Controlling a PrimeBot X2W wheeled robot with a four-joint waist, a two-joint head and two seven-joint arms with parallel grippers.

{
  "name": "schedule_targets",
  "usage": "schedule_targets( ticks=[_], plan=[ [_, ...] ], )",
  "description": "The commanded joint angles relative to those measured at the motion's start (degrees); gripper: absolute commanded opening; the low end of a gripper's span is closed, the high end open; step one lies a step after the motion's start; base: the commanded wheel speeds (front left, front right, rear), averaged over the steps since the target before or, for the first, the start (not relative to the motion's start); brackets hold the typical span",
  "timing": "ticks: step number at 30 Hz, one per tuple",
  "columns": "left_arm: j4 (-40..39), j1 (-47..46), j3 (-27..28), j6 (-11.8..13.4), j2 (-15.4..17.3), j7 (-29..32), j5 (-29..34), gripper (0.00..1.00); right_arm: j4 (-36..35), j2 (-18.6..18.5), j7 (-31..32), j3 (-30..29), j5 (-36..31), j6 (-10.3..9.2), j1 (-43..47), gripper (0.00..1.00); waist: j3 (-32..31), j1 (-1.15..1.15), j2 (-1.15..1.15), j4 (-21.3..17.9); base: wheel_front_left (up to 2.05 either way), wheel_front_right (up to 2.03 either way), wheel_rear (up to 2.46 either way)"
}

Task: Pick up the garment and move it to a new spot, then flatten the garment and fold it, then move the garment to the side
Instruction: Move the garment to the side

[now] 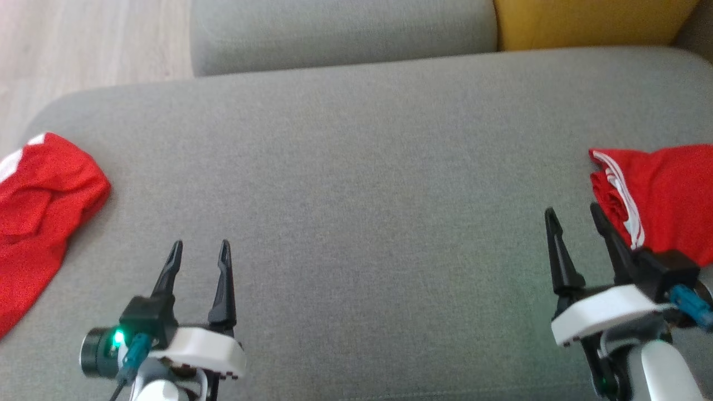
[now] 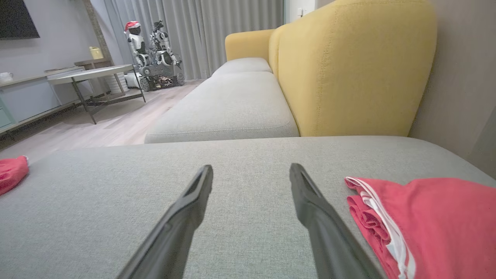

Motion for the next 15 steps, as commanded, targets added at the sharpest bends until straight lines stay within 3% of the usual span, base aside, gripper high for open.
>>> schedule_targets(
  ticks=[1, 15],
  plan=[
    [-1.7, -1.4, 2.2, 0.5, 1.1, -0.5, -0.5, 1.0, -2.8, 0.1, 0.2, 0.8, -0.4, -0.05, -0.7, 1.0, -1.5, 0.0, 0.0, 0.7, 0.0, 0.0, 0.0],
    [-3.0, 2.8, 2.5, 1.9, 2.2, 0.2, -1.3, 1.0, -7.6, 1.0, 2.7, -0.6, -1.2, -0.05, 5.5, 1.0, -4.7, 0.0, 0.0, 1.1, 0.0, 0.0, 0.0]
  ],
)
